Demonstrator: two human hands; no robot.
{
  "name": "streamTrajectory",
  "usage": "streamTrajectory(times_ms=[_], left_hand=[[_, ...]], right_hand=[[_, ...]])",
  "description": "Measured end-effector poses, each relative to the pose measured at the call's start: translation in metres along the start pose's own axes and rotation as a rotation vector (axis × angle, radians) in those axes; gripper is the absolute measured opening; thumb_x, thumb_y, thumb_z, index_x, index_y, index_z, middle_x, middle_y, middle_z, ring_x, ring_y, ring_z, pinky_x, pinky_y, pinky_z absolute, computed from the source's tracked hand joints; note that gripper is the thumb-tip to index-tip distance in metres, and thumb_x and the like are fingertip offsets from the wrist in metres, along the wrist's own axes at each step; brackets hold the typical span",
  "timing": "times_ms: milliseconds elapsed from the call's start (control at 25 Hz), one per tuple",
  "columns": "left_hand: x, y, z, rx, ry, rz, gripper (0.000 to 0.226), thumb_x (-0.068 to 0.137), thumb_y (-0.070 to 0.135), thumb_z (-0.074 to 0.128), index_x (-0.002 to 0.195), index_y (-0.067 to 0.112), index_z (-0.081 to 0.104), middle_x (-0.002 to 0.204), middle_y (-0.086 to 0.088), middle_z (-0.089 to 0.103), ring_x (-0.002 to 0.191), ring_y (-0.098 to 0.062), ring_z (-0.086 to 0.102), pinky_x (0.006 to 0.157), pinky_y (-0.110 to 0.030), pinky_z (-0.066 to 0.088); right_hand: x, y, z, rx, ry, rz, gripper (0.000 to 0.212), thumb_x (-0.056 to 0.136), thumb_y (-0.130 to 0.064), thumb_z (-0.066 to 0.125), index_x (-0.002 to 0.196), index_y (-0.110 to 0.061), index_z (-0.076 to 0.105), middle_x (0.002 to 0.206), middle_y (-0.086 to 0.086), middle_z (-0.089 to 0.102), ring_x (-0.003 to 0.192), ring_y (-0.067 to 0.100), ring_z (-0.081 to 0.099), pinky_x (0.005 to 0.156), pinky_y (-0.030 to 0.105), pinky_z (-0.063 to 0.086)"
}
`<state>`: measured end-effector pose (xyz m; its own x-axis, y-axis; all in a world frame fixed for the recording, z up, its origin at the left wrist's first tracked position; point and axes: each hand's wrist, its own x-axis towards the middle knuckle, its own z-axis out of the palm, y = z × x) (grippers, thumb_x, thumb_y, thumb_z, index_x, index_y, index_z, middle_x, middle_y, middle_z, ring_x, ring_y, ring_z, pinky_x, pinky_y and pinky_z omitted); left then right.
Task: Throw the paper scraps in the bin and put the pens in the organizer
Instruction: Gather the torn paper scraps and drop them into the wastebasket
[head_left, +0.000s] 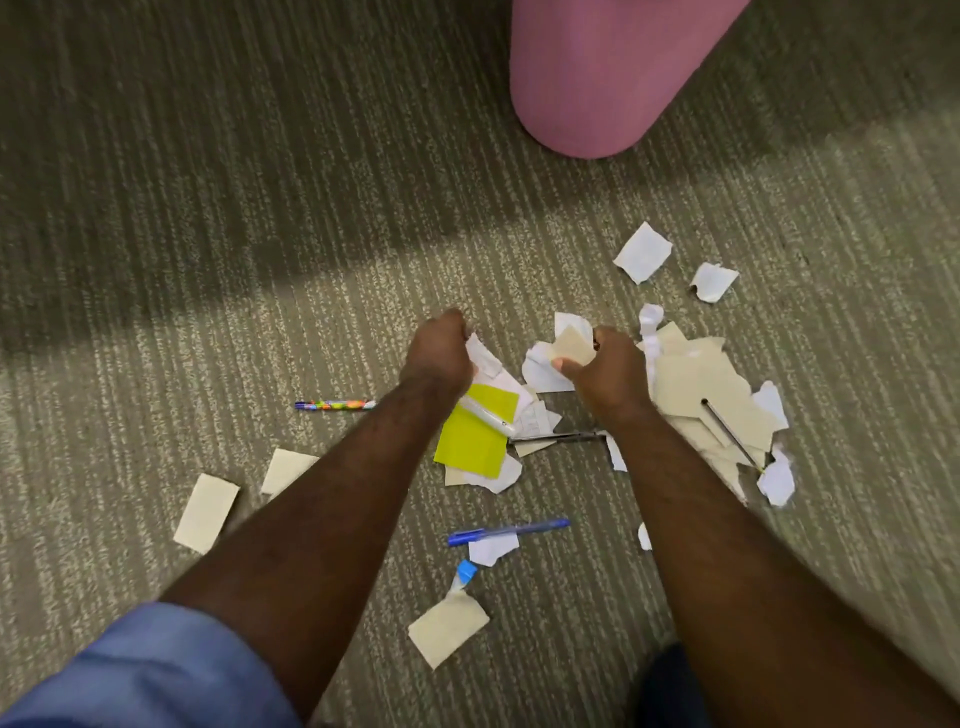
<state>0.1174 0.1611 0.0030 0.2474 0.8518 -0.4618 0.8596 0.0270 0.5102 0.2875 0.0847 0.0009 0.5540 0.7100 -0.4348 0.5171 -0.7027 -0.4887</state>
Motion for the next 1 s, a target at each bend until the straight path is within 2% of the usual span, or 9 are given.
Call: streamTrajectory(times_ms=[160,280,400,560,640,760,880,960,1000], left_hand=[[0.002,0.0,0.008,0.021,-0.005,-0.09,0.041,0.079,0.001,0.065,0.116,-0.003,0.048,0.114,-0.025,0.061,0.109,-0.04,0.057,0.092,-0.046,0.046],[0.01,0.001,0.004,0.16,-0.078,-0.02,0.031,0.079,0.009,0.069,0.107,-0.004,0.06,0.116,-0.023,0.063,0.11,-0.038,0.056,0.093,-0.039,0.043],[0.013,-0.001,-0.002,0.135,-0.069,-0.002,0.028,0.078,0.012,0.07,0.1,-0.003,0.065,0.111,-0.021,0.065,0.106,-0.036,0.058,0.085,-0.036,0.042],[0.014,0.001,-0.009,0.03,0.033,0.017,0.012,0.077,0.01,0.07,0.083,0.002,0.064,0.086,-0.017,0.062,0.081,-0.025,0.056,0.067,-0.034,0.035],[0.015,0.002,-0.014,-0.023,0.073,0.024,0.015,0.079,0.013,0.07,0.086,0.0,0.065,0.085,-0.013,0.061,0.079,-0.022,0.052,0.062,-0.028,0.027],[0.013,0.003,-0.02,-0.143,0.101,0.025,0.02,0.078,0.018,0.073,0.085,0.0,0.066,0.082,-0.013,0.066,0.074,-0.022,0.055,0.063,-0.031,0.033],[0.011,0.005,-0.024,-0.334,0.1,-0.017,0.018,0.076,0.018,0.076,0.082,0.004,0.067,0.075,-0.007,0.065,0.066,-0.018,0.056,0.06,-0.029,0.041],[0.011,0.008,-0.026,-0.51,0.08,-0.018,0.014,0.076,0.016,0.076,0.084,0.006,0.069,0.075,-0.007,0.069,0.066,-0.016,0.059,0.061,-0.028,0.045],[0.012,0.012,-0.028,-0.614,0.045,-0.005,0.012,0.076,0.014,0.076,0.085,0.007,0.07,0.077,-0.008,0.071,0.068,-0.017,0.062,0.063,-0.029,0.048]], right_hand=[[-0.017,0.004,0.02,-0.03,0.035,0.054,0.055,0.071,-0.021,0.08,0.114,-0.003,0.049,0.118,0.02,0.06,0.111,0.035,0.056,0.089,0.04,0.045],[-0.017,0.002,0.026,-0.035,0.064,0.044,0.058,0.071,-0.017,0.079,0.117,-0.003,0.047,0.124,0.021,0.051,0.115,0.036,0.05,0.093,0.039,0.041],[-0.014,0.006,0.025,-0.07,0.057,0.046,0.054,0.074,-0.019,0.078,0.119,-0.003,0.051,0.129,0.02,0.041,0.115,0.036,0.05,0.099,0.037,0.04],[-0.016,0.01,0.025,-0.03,0.07,-0.035,0.045,0.076,-0.013,0.074,0.115,0.0,0.056,0.12,0.023,0.059,0.111,0.038,0.056,0.09,0.039,0.043],[-0.016,0.011,0.025,0.032,0.106,-0.039,0.045,0.076,-0.013,0.074,0.115,0.0,0.058,0.115,0.023,0.064,0.107,0.037,0.059,0.085,0.037,0.044],[-0.018,0.008,0.02,0.198,0.163,0.076,0.045,0.077,-0.02,0.075,0.115,0.001,0.06,0.112,0.022,0.067,0.103,0.036,0.062,0.079,0.033,0.044],[-0.017,-0.005,0.006,0.489,0.215,0.239,0.047,0.081,-0.028,0.072,0.117,-0.003,0.057,0.114,0.019,0.066,0.105,0.035,0.061,0.087,0.037,0.047],[-0.015,-0.025,-0.011,0.754,0.284,0.166,0.026,0.083,-0.023,0.07,0.105,-0.014,0.061,0.105,0.016,0.068,0.098,0.032,0.064,0.083,0.035,0.052],[-0.014,-0.038,-0.022,0.856,0.312,0.101,0.016,0.083,-0.019,0.07,0.097,-0.018,0.061,0.1,0.011,0.069,0.091,0.026,0.066,0.077,0.028,0.054]])
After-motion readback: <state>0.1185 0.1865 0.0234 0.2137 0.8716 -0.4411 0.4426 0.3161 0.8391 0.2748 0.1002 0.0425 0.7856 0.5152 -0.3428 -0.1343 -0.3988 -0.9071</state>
